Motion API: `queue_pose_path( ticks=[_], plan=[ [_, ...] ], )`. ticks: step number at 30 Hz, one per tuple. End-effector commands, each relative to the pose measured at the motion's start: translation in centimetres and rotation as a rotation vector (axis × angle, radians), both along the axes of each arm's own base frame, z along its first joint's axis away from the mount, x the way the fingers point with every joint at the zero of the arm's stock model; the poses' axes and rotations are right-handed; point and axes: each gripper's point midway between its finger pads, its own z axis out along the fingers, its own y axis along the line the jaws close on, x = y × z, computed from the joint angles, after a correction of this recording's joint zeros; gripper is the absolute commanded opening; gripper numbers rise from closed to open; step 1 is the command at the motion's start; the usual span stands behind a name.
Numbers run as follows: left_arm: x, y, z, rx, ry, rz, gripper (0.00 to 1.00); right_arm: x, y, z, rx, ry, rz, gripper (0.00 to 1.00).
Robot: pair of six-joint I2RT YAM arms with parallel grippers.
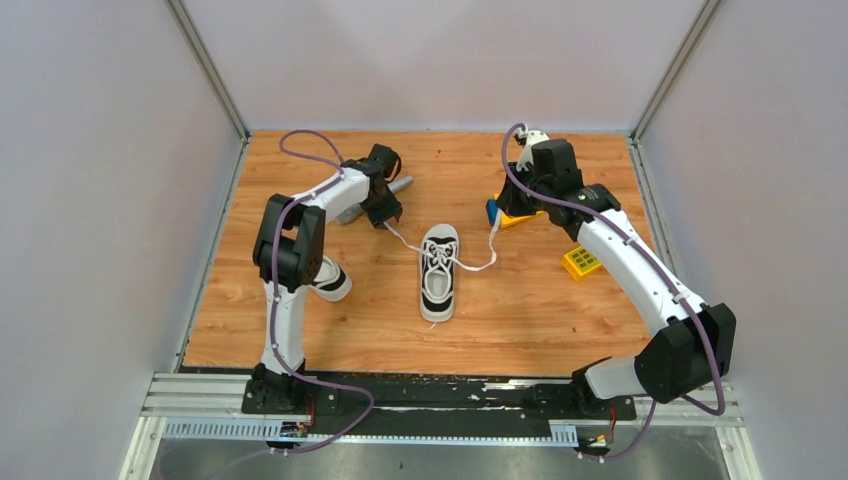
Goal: Tie the shoes
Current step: Cross the shoelace with the shoelace.
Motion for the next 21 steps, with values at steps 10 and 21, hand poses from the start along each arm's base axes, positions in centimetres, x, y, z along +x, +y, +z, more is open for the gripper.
queue_pose_path(
  ticks=[10, 21],
  plan=[
    [-3.2, -1.4, -0.7, -0.022, 0.054, -0.024, 0.56, -0.2, -0.3, 2.6, 0.023, -0.079, 0.009, 0.00],
    [-5.1, -1.8, -4.0, -0.033, 0.150, 0.005, 0.46, -0.2, 0.3, 1.9, 0.047, -0.043, 0.019, 0.00]
  ],
)
